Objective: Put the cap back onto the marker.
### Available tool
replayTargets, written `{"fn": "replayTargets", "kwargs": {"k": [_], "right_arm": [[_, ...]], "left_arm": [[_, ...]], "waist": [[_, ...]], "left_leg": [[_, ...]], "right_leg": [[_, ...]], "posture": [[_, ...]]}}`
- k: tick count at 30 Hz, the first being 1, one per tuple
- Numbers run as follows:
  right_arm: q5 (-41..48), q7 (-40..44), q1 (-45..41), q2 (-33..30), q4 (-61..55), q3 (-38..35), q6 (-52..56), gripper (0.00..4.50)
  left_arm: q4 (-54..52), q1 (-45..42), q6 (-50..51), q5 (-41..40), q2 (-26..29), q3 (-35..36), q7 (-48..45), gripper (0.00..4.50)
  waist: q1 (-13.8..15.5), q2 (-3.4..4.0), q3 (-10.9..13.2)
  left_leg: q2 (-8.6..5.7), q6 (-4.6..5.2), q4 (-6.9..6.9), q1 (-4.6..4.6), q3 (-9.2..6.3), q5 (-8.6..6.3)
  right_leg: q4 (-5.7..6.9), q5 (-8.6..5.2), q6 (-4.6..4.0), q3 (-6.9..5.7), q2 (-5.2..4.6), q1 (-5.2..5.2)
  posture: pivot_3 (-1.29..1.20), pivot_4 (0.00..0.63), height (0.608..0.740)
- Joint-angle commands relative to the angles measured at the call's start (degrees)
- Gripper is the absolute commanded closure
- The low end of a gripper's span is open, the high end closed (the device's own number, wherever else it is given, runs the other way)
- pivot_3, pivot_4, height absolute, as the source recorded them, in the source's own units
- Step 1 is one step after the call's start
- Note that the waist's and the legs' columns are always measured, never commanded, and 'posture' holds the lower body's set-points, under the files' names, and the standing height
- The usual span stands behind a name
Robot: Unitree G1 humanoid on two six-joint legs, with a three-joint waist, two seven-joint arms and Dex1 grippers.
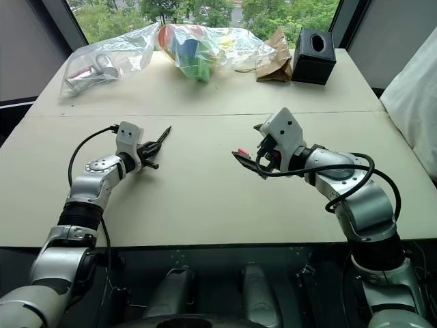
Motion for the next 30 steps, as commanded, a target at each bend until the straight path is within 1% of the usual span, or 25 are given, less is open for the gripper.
{"fn": "replayTargets", "kwargs": {"k": [1, 5, 9, 15, 19, 22, 30], "right_arm": [[-1.80, -1.40, 0.03, 1.04, -0.28, 0.35, -1.99, 0.00], [-5.32, -4.33, 1.06, 3.53, 2.92, 2.26, -3.92, 0.00], [-8.07, -7.75, 0.27, 7.76, 8.48, 3.34, -5.08, 0.00], [-11.31, -9.21, -1.91, 12.68, 18.78, 4.70, -9.49, 0.00], [-13.08, -7.80, -3.53, 14.19, 25.17, 5.70, -13.17, 0.00], [-14.56, -6.01, -4.93, 14.49, 29.26, 6.84, -16.13, 0.00], [-16.75, -2.91, -8.93, 15.46, 42.16, 6.76, -22.35, 0.00]], "left_arm": [[-2.64, 1.48, 2.54, -0.13, -0.37, -0.62, -1.69, 4.50], [-12.10, 3.80, 3.94, -1.52, 0.92, -0.03, -3.42, 4.50], [-25.53, 8.20, 6.40, -5.73, 4.09, 1.38, -9.04, 4.50], [-37.92, 12.57, 9.39, -10.29, 8.55, 4.06, -12.33, 4.50], [-41.91, 13.51, 11.98, -12.60, 9.78, 5.94, -11.84, 4.50], [-43.17, 14.08, 12.33, -12.68, 10.24, 6.37, -11.07, 4.50], [-46.39, 16.05, 12.78, -13.63, 10.60, 6.66, -9.92, 4.50]], "waist": [[-0.01, 0.00, 0.00], [-0.11, -0.02, 0.01], [-0.18, -0.05, 0.07], [-0.35, -0.03, 0.09], [-0.21, -0.03, 0.09], [-0.24, -0.03, 0.09], [-0.42, -0.03, 0.10]], "left_leg": [[0.00, 0.00, 0.00, 0.00, 0.00, 0.00], [0.00, 0.00, -0.01, -0.03, 0.00, 0.00], [0.01, -0.01, -0.02, -0.12, 0.00, 0.00], [0.03, 0.00, -0.05, -0.10, 0.02, 0.00], [0.02, 0.00, -0.04, -0.11, 0.02, 0.00], [0.01, 0.00, -0.04, -0.11, 0.03, 0.00], [0.02, 0.00, -0.06, -0.10, 0.02, 0.00]], "right_leg": [[0.00, 0.00, 0.00, 0.00, 0.00, 0.00], [-0.02, 0.00, 0.00, 0.00, -0.01, -0.02], [-0.01, 0.00, -0.01, 0.01, -0.01, -0.15], [-0.01, 0.00, -0.02, 0.03, 0.01, -0.15], [-0.02, 0.00, -0.02, 0.02, 0.00, -0.15], [-0.02, 0.00, -0.02, 0.02, 0.00, -0.15], [-0.02, 0.00, -0.02, 0.02, 0.03, -0.15]], "posture": [[0.00, 0.150, 0.740], [0.00, 0.150, 0.740], [0.00, 0.150, 0.740], [0.00, 0.150, 0.740], [0.00, 0.150, 0.740], [0.00, 0.150, 0.740], [0.00, 0.150, 0.740]]}}
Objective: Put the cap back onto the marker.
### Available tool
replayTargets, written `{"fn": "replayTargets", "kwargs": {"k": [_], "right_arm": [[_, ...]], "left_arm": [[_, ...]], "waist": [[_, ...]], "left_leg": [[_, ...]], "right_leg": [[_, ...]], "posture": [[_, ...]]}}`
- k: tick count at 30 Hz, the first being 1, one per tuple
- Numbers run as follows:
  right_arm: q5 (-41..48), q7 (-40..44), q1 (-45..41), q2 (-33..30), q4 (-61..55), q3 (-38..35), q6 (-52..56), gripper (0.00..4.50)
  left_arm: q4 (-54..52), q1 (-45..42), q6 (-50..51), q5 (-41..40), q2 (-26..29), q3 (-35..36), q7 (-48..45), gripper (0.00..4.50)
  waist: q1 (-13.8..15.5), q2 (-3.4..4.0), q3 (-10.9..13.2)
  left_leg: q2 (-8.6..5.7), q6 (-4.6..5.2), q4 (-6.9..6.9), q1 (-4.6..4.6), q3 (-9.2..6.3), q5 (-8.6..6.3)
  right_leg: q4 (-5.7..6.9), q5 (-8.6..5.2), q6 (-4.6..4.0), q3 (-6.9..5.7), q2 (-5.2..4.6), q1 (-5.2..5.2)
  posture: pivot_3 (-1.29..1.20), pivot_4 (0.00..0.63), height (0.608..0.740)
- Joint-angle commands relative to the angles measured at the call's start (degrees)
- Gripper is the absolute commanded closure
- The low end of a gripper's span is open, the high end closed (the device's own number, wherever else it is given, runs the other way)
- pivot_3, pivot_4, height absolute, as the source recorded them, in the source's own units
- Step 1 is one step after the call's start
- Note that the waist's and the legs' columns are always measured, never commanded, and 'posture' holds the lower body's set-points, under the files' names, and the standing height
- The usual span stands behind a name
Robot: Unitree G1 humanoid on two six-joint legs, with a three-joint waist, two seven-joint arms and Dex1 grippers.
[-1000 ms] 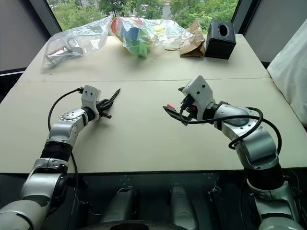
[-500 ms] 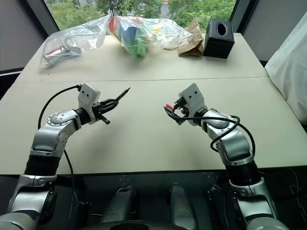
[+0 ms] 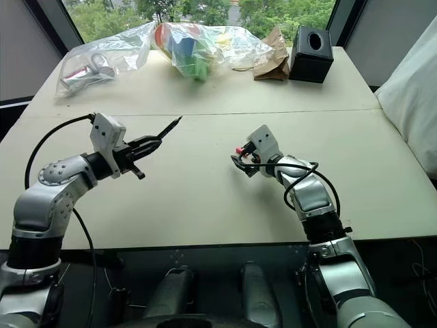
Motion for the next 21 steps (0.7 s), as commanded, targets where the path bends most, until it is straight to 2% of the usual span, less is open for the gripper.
{"fn": "replayTargets", "kwargs": {"k": [1, 11, 14, 16, 17, 21], "right_arm": [[-0.60, 1.27, -2.83, 0.85, 4.83, -0.84, -3.16, 0.00], [-0.59, 3.65, -5.99, 2.62, 14.85, -2.05, -5.97, 0.00], [-0.88, 4.23, -5.69, 2.68, 15.18, -2.03, -6.04, 0.82], [-0.87, 4.53, -4.99, 2.64, 14.35, -2.09, -5.44, 1.93], [-0.83, 4.71, -4.54, 2.56, 13.75, -2.08, -5.09, 2.27], [-0.62, 4.86, -2.58, 2.12, 11.08, -2.29, -3.41, 4.35]], "left_arm": [[-3.22, 0.38, -0.34, -0.96, 0.58, 1.97, 0.79, 4.50], [-3.69, 0.47, -0.38, -0.95, 0.82, 1.81, 1.43, 4.50], [-3.53, 0.28, -0.47, -0.85, 0.83, 1.74, 1.52, 4.50], [-3.31, 0.14, -0.59, -0.78, 0.82, 1.71, 1.52, 4.50], [-3.20, 0.07, -0.64, -0.77, 0.80, 1.69, 1.51, 4.50], [-2.58, -0.33, -0.94, -0.65, 0.76, 1.24, 1.12, 4.50]], "waist": [[-0.02, 0.00, 0.00], [-0.09, 0.00, 0.00], [-0.10, 0.00, 0.00], [-0.10, 0.00, 0.00], [-0.04, 0.00, 0.00], [0.15, -0.01, -0.01]], "left_leg": [[0.00, 0.00, 0.00, 0.00, 0.00, 0.00], [0.00, 0.00, 0.00, 0.02, 0.00, 0.00], [0.00, 0.00, 0.00, 0.03, 0.00, 0.00], [0.00, 0.00, 0.00, 0.03, 0.00, 0.00], [0.00, 0.00, 0.00, 0.03, 0.00, 0.00], [-0.01, 0.00, 0.01, 0.03, 0.00, 0.00]], "right_leg": [[0.00, 0.00, 0.00, 0.00, 0.00, 0.00], [0.01, 0.00, 0.00, 0.00, 0.00, 0.01], [0.02, 0.00, 0.00, 0.00, 0.01, 0.01], [0.02, 0.00, 0.00, 0.00, 0.00, 0.01], [0.02, 0.01, 0.00, 0.01, 0.00, 0.01], [0.02, 0.00, 0.00, 0.00, -0.02, 0.04]], "posture": [[0.00, 0.150, 0.740], [0.00, 0.150, 0.740], [0.00, 0.150, 0.740], [0.00, 0.150, 0.740], [0.00, 0.150, 0.740], [0.00, 0.150, 0.740]]}}
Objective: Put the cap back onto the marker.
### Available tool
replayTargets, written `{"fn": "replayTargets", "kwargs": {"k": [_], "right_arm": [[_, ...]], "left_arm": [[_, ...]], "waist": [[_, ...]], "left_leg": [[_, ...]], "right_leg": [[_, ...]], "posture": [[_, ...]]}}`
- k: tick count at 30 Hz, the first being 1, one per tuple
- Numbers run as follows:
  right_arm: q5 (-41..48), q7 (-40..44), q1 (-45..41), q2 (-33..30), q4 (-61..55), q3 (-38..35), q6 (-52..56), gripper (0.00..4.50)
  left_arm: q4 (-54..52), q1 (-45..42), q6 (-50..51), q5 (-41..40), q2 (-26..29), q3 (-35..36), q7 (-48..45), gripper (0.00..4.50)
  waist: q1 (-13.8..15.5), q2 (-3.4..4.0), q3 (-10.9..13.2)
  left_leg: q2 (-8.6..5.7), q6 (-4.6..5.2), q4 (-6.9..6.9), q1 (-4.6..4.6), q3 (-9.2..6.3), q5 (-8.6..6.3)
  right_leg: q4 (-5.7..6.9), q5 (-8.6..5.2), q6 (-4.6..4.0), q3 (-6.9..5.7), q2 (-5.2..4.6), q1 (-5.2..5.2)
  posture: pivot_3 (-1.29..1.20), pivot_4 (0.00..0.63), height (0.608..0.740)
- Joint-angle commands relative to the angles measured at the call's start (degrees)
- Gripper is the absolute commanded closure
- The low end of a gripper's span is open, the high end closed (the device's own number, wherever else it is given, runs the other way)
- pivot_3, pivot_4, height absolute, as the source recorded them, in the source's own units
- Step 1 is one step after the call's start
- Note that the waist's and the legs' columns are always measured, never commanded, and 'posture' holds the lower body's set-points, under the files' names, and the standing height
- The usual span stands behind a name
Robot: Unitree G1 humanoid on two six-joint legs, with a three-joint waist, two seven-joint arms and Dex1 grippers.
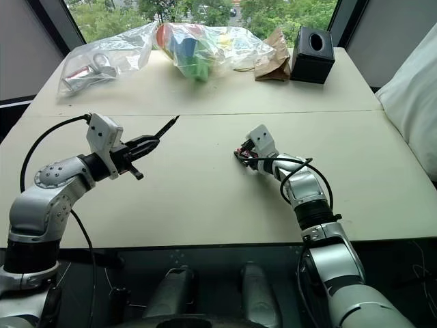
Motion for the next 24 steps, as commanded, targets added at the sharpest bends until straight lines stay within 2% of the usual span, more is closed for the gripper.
{"fn": "replayTargets", "kwargs": {"k": [1, 11, 21, 23, 24], "right_arm": [[-0.25, 0.18, 2.07, -0.85, -1.95, -0.77, 2.21, 4.44], [0.15, 1.91, 5.53, -3.25, -11.44, -1.14, 7.55, 4.44], [0.48, 1.91, 7.79, -3.37, -13.61, -0.77, 9.41, 4.44], [-0.32, 1.22, 8.01, -3.45, -13.40, -0.55, 9.18, 3.52], [-0.56, 0.95, 8.01, -3.48, -13.31, -0.53, 9.37, 3.32]], "left_arm": [[-0.84, -1.23, -1.07, -0.05, 0.66, 0.25, -0.24, 4.50], [2.74, -4.60, -3.29, 1.35, 0.60, -4.00, -3.87, 4.50], [5.33, -6.31, -5.04, 2.32, -0.24, -6.13, -5.09, 4.50], [5.08, -6.30, -4.89, 2.22, -0.19, -5.97, -5.00, 4.50], [4.93, -6.19, -4.85, 2.18, -0.10, -5.86, -4.99, 4.50]], "waist": [[0.01, 0.00, 0.00], [0.08, 0.00, 0.00], [0.07, 0.00, 0.00], [0.02, 0.00, 0.00], [-0.01, 0.00, 0.00]], "left_leg": [[0.00, 0.00, 0.00, 0.00, 0.00, 0.00], [0.00, 0.00, 0.00, 0.00, -0.01, 0.00], [-0.01, 0.00, 0.00, 0.00, -0.01, 0.00], [0.00, 0.00, 0.00, 0.00, -0.01, 0.00], [0.00, 0.00, 0.00, 0.00, -0.01, 0.00]], "right_leg": [[0.00, 0.00, 0.00, 0.00, 0.00, 0.00], [-0.01, 0.00, 0.00, -0.01, 0.01, 0.01], [-0.02, 0.00, 0.00, -0.01, 0.01, 0.01], [-0.02, 0.00, 0.00, -0.02, 0.01, 0.01], [-0.02, 0.00, 0.00, -0.01, 0.01, 0.02]], "posture": [[0.00, 0.150, 0.740], [0.00, 0.150, 0.740], [0.00, 0.150, 0.740], [0.00, 0.150, 0.740], [0.00, 0.150, 0.740]]}}
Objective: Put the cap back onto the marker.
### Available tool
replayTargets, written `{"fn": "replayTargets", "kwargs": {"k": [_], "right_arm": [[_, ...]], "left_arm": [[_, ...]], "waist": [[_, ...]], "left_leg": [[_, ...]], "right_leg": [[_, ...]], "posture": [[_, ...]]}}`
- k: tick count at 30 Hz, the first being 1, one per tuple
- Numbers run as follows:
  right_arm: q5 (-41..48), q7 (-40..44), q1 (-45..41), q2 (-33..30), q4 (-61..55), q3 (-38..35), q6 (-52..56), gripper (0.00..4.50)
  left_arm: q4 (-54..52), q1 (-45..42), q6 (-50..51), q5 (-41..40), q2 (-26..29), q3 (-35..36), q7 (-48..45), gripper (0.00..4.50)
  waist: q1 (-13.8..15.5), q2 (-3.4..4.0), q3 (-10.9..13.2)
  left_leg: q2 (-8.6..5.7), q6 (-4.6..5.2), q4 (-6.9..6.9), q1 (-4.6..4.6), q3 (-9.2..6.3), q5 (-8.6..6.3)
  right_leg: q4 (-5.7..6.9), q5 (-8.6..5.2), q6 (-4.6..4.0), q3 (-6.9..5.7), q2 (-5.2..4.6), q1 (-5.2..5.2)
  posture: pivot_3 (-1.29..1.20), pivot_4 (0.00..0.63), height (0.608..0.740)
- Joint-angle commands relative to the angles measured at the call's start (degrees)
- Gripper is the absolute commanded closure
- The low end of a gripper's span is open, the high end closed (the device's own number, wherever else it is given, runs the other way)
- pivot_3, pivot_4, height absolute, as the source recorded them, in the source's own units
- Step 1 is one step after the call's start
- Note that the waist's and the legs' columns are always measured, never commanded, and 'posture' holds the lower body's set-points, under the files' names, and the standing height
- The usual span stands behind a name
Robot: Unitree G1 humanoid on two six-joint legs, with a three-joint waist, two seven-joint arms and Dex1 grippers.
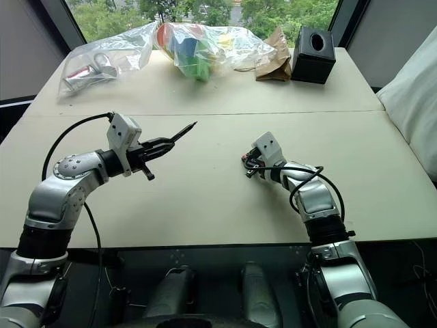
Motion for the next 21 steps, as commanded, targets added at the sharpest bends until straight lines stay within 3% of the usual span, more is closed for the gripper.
{"fn": "replayTargets", "kwargs": {"k": [1, 3, 21], "right_arm": [[-1.14, -0.62, 0.98, -0.48, 0.17, 0.51, 1.23, 2.83], [-1.11, -0.73, 0.87, -0.52, 0.24, 0.39, 1.35, 1.89], [0.28, 0.59, 7.41, -2.96, -7.11, 0.11, 5.64, 1.89]], "left_arm": [[-1.69, -1.02, -1.14, 0.13, 0.19, 0.73, 0.12, 4.50], [-1.98, -0.65, -1.03, 0.05, 0.37, 1.05, 0.24, 4.50], [-2.37, -0.45, -1.13, -0.07, 0.46, 1.41, 1.16, 4.50]], "waist": [[-0.03, 0.00, 0.00], [-0.03, 0.00, 0.00], [0.19, -0.01, -0.01]], "left_leg": [[0.00, 0.00, 0.00, 0.00, 0.00, 0.00], [0.00, 0.00, 0.00, 0.01, 0.00, 0.00], [0.00, 0.00, 0.00, 0.01, -0.01, 0.00]], "right_leg": [[0.00, 0.00, 0.00, 0.00, 0.00, 0.00], [0.01, 0.00, 0.00, 0.00, 0.00, 0.00], [0.00, 0.00, 0.00, -0.01, -0.01, 0.02]], "posture": [[0.00, 0.150, 0.740], [0.00, 0.150, 0.740], [0.00, 0.150, 0.740]]}}
